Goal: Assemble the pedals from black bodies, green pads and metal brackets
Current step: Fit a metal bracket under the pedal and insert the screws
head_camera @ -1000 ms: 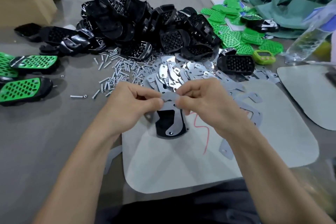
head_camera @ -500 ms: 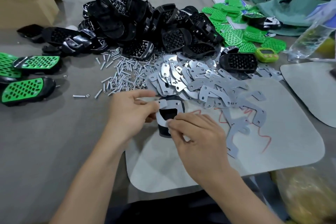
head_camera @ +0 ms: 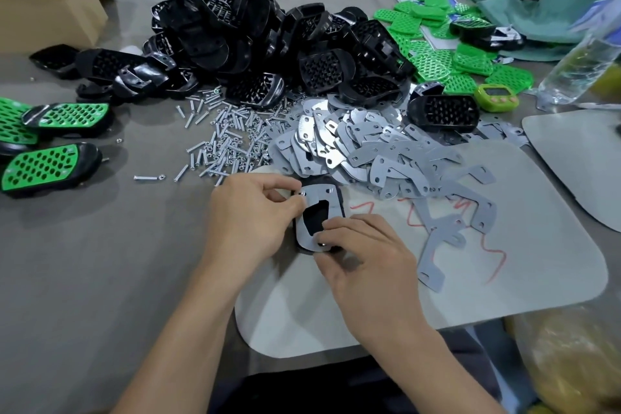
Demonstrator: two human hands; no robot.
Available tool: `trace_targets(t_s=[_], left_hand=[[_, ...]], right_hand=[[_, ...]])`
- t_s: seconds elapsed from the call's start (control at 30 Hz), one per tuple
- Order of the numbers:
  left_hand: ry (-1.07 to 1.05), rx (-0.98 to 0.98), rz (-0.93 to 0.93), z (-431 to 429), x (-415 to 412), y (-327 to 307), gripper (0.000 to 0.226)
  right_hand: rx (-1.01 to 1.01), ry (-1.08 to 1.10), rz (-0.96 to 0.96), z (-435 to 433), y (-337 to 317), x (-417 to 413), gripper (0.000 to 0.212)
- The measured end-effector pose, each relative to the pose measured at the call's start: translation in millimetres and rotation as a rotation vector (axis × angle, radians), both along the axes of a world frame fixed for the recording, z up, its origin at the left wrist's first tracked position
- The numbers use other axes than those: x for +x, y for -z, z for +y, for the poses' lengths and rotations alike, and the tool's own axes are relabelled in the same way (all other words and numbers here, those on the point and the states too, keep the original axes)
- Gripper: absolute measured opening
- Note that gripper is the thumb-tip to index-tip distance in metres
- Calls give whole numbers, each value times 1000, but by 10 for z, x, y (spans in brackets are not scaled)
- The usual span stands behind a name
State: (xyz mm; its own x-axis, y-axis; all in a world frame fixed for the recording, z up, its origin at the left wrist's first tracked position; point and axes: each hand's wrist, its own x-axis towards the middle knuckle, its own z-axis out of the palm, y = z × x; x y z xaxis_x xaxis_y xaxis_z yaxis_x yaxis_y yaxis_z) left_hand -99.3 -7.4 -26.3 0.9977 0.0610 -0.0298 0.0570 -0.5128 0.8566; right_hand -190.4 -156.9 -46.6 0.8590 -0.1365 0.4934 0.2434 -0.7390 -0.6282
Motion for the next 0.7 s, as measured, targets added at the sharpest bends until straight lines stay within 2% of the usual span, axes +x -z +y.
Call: trace_targets(t_s=[0.2,0.37,0.5,0.57,0.7], left_hand=[[38,5,-29,-6,-12,24,15],[109,70,-67,7,-52,80,21],[311,14,61,159,-91,51,70],[390,55,76,189,-87,24,83],[390,140,25,186,-96,9,80]], right_hand=[[339,-57,246,-135,-52,-4,34],[199,-26,231,-137,-73,16,26],[134,-61,228,-191,-84,27,22],[125,-65,230,-216,-86,35,21],[153,-50,223,-228,-82,15,20]])
